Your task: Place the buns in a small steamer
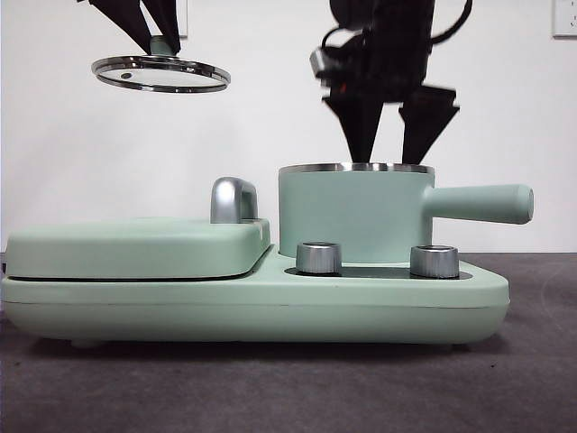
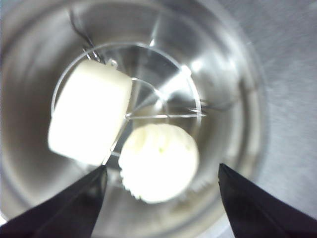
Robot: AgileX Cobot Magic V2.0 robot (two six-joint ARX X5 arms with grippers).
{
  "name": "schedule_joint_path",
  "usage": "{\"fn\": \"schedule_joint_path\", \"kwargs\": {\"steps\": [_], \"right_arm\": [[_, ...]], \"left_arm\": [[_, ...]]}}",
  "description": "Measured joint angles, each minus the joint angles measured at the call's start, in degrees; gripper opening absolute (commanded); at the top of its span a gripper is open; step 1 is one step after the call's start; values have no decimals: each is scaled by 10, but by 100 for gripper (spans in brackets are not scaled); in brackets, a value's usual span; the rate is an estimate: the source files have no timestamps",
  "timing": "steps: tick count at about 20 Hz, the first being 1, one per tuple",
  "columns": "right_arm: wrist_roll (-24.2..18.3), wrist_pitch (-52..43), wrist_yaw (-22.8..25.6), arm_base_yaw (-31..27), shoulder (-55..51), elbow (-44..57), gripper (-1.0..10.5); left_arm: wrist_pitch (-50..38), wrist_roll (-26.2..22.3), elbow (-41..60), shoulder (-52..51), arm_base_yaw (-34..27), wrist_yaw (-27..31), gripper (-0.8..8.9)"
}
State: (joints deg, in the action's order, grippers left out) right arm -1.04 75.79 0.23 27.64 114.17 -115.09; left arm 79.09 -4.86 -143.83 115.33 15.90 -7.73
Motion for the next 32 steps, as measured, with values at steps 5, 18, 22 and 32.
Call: {"fn": "schedule_joint_path", "kwargs": {"steps": [5,18,22,32], "right_arm": [[3,11,-2,0,-78,-10,360],[4,-52,-35,-4,-559,398,362],[4,-89,-56,-3,-728,514,362],[17,-120,-134,-3,-945,555,361]], "left_arm": [[0,2,0,0,4,0,82],[-1,13,0,0,91,0,82],[-1,13,0,0,144,0,81],[-56,13,41,8,256,0,81]]}}
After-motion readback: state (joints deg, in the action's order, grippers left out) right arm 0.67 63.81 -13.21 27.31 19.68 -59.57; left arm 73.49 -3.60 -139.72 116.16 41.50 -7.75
